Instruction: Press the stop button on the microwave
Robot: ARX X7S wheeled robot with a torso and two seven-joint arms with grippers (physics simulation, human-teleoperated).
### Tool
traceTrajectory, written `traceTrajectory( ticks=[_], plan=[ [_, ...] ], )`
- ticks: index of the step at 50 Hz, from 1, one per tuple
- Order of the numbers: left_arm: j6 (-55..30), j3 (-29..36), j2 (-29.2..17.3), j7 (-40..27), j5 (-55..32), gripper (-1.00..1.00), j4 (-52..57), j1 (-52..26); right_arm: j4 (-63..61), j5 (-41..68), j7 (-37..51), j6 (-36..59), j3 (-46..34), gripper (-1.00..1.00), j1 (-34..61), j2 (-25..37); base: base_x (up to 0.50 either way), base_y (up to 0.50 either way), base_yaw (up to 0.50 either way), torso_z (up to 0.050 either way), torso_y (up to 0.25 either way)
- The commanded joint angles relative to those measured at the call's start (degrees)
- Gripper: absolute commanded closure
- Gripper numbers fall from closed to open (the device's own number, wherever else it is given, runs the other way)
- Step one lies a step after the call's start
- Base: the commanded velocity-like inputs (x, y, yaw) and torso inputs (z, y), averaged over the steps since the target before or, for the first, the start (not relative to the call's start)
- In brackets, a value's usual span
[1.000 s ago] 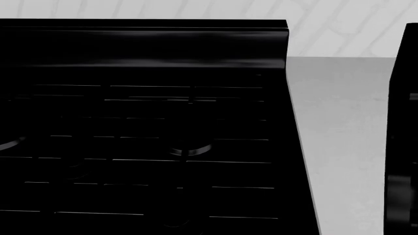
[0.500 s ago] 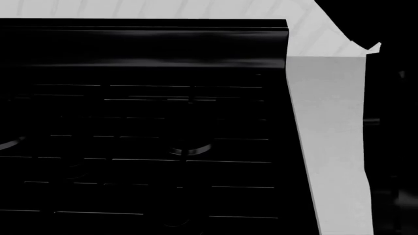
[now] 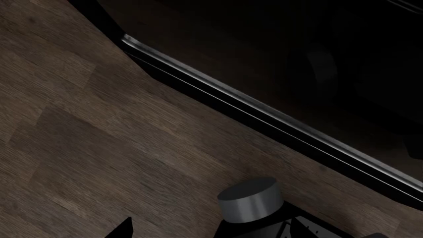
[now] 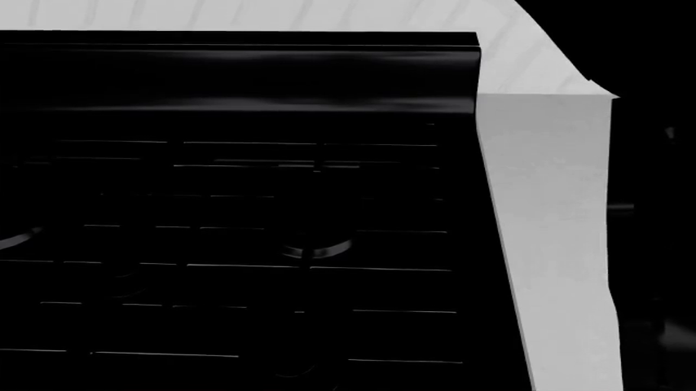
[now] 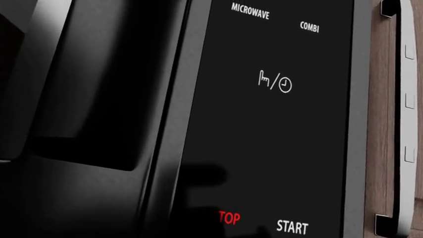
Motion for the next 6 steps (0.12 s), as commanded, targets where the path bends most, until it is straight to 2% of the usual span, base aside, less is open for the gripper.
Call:
traceTrajectory(
  ticks=[1,6],
  plan=[
    [0.0,0.0,0.0,0.0,0.0,-1.0,0.0,0.0,11.28,3.33,-1.59,-1.3,-0.1,1.0,-1.64,1.25,0.0,0.0,0.0,0.01,0.0],
    [0.0,0.0,0.0,0.0,0.0,-1.0,0.0,0.0,14.49,1.52,-3.42,-3.83,-1.55,1.0,-0.89,1.25,0.01,0.0,0.0,0.0,0.0]
  ],
)
